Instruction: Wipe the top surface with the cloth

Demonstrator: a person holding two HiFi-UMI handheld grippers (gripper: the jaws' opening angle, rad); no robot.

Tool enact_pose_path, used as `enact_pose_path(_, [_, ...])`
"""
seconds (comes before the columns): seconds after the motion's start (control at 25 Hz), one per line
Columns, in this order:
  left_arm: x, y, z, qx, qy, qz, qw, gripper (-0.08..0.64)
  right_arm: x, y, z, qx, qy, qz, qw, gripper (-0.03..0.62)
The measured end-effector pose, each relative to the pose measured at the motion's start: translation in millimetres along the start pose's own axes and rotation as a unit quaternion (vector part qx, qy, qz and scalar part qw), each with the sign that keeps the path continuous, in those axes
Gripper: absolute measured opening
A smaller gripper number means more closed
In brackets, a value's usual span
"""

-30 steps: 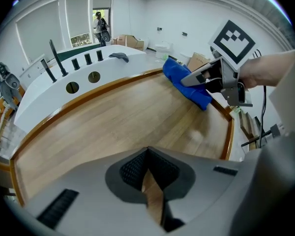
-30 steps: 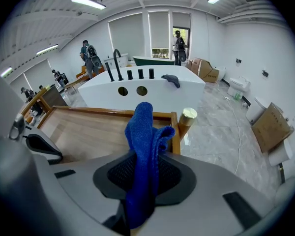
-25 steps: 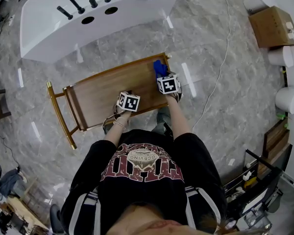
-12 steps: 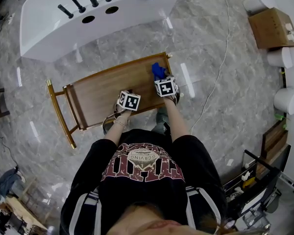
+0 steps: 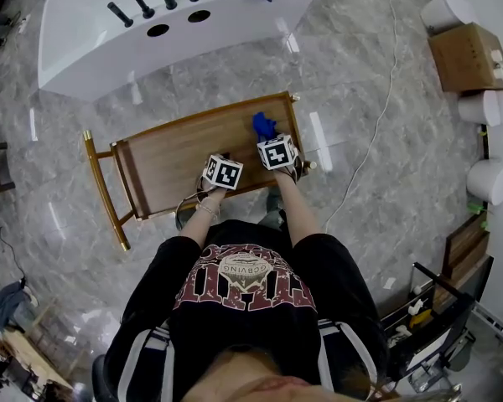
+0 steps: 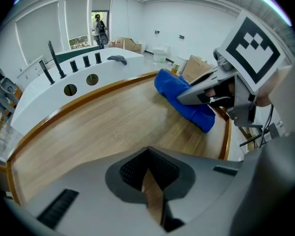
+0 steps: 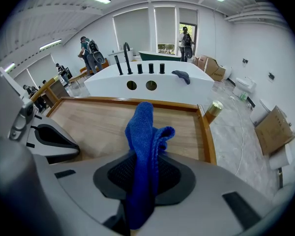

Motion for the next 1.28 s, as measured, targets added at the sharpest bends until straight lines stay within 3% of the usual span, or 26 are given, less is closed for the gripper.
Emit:
enact_pose_path(0.44, [0,5,-9,-0.001,-0.007,-0.004,1.0,0.049,15,-1,-1,0.012,0.018,0.003,1.0,0.094])
enact_pose_path(0.88, [20,21,-38,0.01,0.021,0.012,0.9996,0.049,29,-1,2,0.015,0.048,0.003,0.999,0.094])
enact_pose_path(1.28, [23,20,-44,0.008,0.049,0.005,0.9987,0.049,43,-5,1,0.016,0.047,0.021,0.999,0.094])
Point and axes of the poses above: the fingertips, and each gripper's own axes: y backward along the fingers, x to its left, z out of its top, the point moved 3 cm from there along y, backward along the fingers, and after that the axes turned 4 degrees about -x, right-handed, at the moved point
